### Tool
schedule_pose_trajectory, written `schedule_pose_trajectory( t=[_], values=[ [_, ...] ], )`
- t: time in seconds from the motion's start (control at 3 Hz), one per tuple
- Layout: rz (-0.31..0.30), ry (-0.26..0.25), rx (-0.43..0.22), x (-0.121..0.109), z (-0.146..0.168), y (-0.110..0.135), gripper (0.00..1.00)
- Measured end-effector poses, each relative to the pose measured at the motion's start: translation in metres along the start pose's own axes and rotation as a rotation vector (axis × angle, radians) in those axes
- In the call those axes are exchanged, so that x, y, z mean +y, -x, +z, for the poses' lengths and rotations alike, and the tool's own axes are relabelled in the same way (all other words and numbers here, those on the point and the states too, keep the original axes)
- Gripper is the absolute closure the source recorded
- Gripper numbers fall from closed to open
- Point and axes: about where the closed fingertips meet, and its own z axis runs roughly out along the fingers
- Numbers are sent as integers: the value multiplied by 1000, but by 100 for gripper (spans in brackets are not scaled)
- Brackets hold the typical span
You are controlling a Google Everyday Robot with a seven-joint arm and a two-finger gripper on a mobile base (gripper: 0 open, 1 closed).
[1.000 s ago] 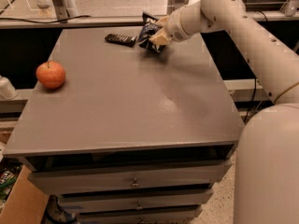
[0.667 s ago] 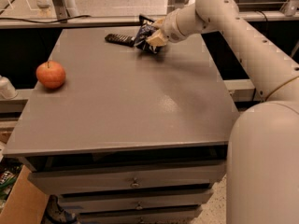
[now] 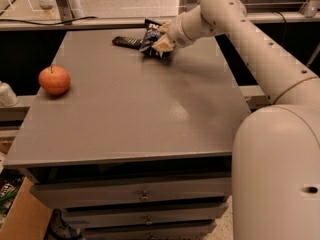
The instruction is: Move blue chip bag near rxbar chocolate
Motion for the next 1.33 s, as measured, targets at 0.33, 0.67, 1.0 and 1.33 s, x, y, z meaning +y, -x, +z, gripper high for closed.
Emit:
schedule_pose_trajectory(
  t=[0.33,0.67,1.0,1.33],
  values=[
    [0,0,0,0,0,1,60],
    [-12,10,10,-1,1,7,36],
    [-22,15,14,-2,0,12,14],
    [-32,14,15,-3,-3,17,0]
  ],
)
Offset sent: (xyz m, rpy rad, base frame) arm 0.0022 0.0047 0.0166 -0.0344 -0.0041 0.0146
